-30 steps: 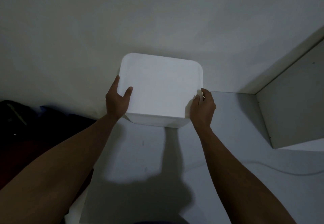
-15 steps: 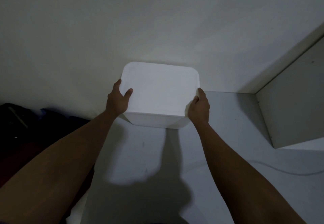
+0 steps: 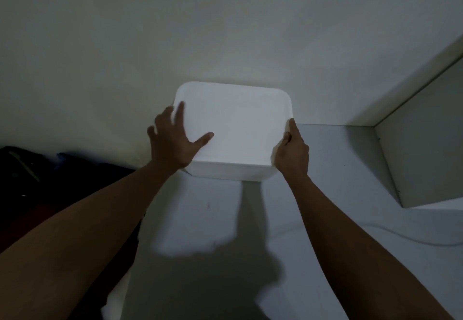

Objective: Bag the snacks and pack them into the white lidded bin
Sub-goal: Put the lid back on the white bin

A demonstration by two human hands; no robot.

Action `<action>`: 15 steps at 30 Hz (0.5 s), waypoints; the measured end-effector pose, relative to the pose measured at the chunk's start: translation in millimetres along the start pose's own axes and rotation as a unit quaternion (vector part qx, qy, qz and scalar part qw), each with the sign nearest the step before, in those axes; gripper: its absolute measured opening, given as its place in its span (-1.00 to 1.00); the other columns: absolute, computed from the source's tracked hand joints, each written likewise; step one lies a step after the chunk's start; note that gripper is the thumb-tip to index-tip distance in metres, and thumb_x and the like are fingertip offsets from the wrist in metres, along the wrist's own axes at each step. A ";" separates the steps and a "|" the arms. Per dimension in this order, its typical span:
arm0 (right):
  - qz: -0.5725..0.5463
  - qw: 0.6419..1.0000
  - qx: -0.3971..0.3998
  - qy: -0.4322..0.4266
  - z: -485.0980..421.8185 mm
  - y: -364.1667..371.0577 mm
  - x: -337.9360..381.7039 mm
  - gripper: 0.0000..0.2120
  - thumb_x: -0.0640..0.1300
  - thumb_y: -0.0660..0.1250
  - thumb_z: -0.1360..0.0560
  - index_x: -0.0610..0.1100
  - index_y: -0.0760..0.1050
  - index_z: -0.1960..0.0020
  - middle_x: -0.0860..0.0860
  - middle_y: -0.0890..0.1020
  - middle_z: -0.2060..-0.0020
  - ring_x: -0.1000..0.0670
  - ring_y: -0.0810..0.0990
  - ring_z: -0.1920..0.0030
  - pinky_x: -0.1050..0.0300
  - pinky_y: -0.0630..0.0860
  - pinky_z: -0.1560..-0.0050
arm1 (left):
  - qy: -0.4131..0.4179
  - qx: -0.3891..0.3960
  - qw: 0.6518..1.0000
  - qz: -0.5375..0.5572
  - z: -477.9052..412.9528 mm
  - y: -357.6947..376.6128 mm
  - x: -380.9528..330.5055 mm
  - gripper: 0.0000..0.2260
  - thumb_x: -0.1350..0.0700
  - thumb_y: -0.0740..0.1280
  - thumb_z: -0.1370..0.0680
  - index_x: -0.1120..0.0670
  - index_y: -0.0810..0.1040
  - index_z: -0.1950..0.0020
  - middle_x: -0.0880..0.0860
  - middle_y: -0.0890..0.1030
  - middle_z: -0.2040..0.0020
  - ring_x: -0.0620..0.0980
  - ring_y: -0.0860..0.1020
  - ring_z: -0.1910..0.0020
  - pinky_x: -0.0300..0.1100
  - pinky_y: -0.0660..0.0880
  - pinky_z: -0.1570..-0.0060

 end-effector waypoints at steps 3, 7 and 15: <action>-0.003 1.000 -0.007 0.002 0.5 1.6 -1.8 -0.56 -0.01 -0.01 -0.68 0.08 0.20 -0.55 -0.20 0.64 -0.04 -0.21 0.60 -0.07 -0.05 0.52 -0.17 | 0.191 0.084 0.976 -0.068 3.1 18.5 -39.4 -0.07 -0.60 -0.04 -0.34 -0.14 -0.07 -0.59 0.03 0.08 -0.60 0.18 0.02 -0.57 0.32 -0.03 -0.46; 0.020 1.000 0.000 0.009 3.1 3.2 0.4 -0.50 0.12 0.05 -0.66 0.06 0.15 -0.57 -0.18 0.57 -0.27 -0.23 0.50 -0.29 -0.07 0.40 -0.30 | 0.204 0.176 0.960 -0.082 2.9 37.7 -43.5 -0.01 -0.67 -0.09 -0.26 -0.20 -0.11 -0.58 -0.03 -0.07 -0.62 0.18 -0.17 -0.57 0.39 -0.16 -0.43; 0.329 0.933 0.056 -0.137 -8.9 21.3 35.3 -0.43 0.06 -0.06 -0.63 0.02 -0.11 -0.59 0.01 -0.03 -0.60 -0.26 -0.11 -0.58 -0.56 -0.14 -0.37 | 0.141 0.199 0.967 -0.078 -2.0 37.9 -33.1 0.14 -0.72 -0.04 -0.14 -0.18 -0.23 -0.57 0.04 -0.25 -0.60 0.24 -0.33 -0.54 0.35 -0.26 -0.44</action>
Point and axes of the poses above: each hand's wrist, its own z-axis away from the middle knuckle, its own y-axis out of the palm, x = y × z, the point moved 10 cm from there along -z, towards the middle knuckle
